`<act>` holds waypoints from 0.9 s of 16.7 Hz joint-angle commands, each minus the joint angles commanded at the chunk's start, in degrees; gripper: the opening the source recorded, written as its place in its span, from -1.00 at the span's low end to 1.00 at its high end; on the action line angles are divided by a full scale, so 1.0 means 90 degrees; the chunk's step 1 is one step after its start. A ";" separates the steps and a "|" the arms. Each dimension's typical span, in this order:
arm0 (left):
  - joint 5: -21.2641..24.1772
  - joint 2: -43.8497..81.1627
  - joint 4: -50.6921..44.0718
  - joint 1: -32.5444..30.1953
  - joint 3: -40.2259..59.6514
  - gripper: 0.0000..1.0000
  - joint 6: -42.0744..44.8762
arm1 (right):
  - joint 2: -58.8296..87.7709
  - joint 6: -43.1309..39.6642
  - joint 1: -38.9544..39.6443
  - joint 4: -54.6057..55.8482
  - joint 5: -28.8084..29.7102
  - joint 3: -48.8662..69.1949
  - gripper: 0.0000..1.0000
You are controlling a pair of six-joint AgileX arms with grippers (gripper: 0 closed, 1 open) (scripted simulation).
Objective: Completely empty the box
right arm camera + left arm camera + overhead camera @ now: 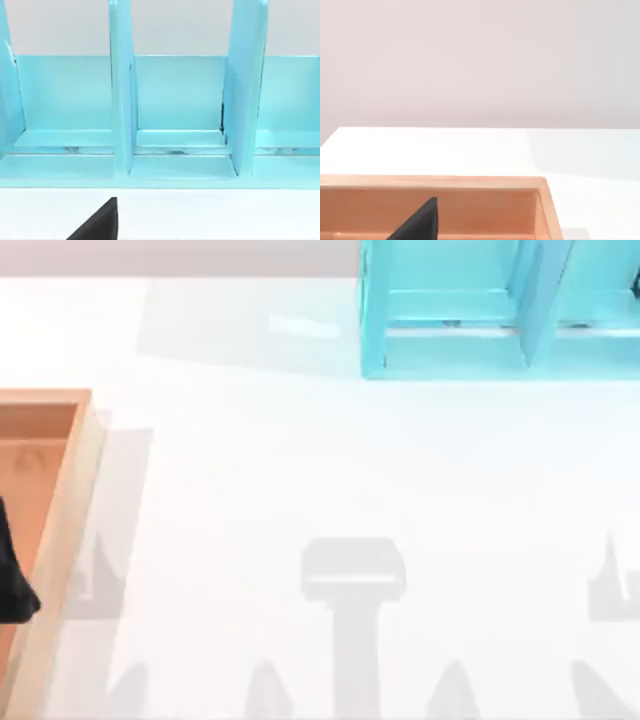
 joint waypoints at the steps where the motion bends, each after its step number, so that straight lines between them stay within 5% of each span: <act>1: 0.0000 0.0000 0.0000 0.0000 0.0000 1.00 0.0000 | 0.0000 0.0000 0.0000 0.0000 0.0000 0.0000 1.00; 7: 0.0002 0.1025 -0.0933 0.0252 0.0931 1.00 0.0293 | 0.0000 0.0000 0.0000 0.0000 0.0000 0.0000 1.00; 15: 0.0011 0.5250 -0.4253 0.1128 0.4241 1.00 0.1316 | 0.0000 0.0000 0.0000 0.0000 0.0000 0.0000 1.00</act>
